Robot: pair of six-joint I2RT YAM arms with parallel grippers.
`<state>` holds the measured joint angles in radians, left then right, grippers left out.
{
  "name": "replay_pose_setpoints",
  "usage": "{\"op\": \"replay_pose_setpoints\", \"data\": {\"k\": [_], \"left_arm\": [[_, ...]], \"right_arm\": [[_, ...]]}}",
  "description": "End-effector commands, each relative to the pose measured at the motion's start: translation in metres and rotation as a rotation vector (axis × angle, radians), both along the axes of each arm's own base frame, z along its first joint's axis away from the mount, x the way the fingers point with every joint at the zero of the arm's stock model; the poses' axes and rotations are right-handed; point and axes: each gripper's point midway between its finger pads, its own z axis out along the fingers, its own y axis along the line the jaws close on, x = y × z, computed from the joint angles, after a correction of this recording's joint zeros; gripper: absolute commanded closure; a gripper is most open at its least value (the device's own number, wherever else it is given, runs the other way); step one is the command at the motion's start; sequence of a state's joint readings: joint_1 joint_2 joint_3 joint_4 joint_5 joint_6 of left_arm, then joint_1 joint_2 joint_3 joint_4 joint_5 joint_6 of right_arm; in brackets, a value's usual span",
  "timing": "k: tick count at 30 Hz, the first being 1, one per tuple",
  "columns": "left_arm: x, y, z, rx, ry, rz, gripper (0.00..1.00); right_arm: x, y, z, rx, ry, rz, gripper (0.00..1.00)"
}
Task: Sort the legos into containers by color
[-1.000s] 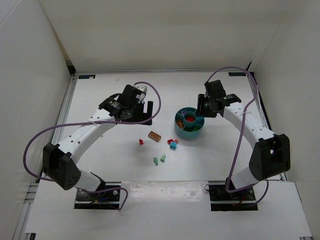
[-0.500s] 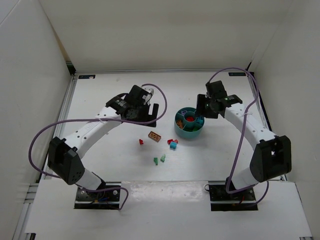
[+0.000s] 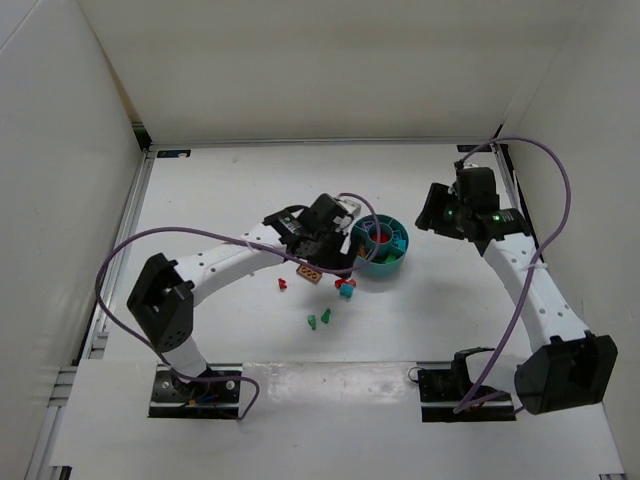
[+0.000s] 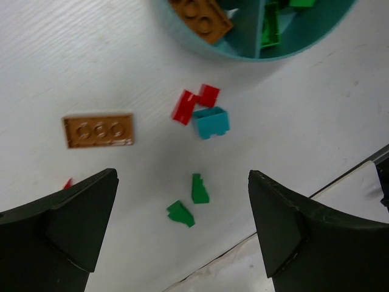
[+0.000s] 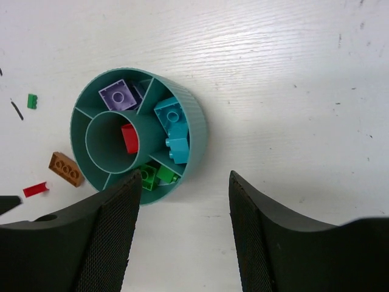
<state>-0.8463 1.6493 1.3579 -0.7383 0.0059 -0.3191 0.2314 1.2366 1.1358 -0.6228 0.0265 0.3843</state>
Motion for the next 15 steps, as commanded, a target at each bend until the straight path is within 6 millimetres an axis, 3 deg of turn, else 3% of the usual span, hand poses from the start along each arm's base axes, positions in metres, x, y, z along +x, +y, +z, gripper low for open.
{"op": "replay_pose_setpoints", "data": {"k": [1, 2, 8, 10, 12, 15], "left_arm": [[0.004, -0.033, 0.007, -0.086, -0.058, -0.023, 0.01], [0.0, -0.041, -0.002, -0.08, -0.039, -0.024, 0.03], [0.0, -0.071, -0.051, -0.039, -0.003, 0.013, 0.09], [0.0, -0.077, -0.056, -0.054, -0.004, 0.033, 0.11], [-0.005, -0.073, -0.071, -0.039, 0.016, 0.051, 0.11], [-0.001, -0.071, -0.077, -0.057, -0.007, 0.083, 0.13]], "right_arm": [[-0.012, -0.007, -0.002, 0.014, -0.006, -0.009, 0.37], [-0.016, -0.007, 0.005, 0.016, -0.027, -0.005, 0.37], [-0.033, -0.019, 0.001, -0.003, -0.018, -0.022, 0.37], [-0.036, -0.025, 0.004, -0.004, -0.032, -0.035, 0.37], [-0.041, -0.029, 0.005, -0.002, -0.043, -0.038, 0.37], [-0.045, -0.033, 0.004, -0.01, -0.052, -0.038, 0.37]]}}
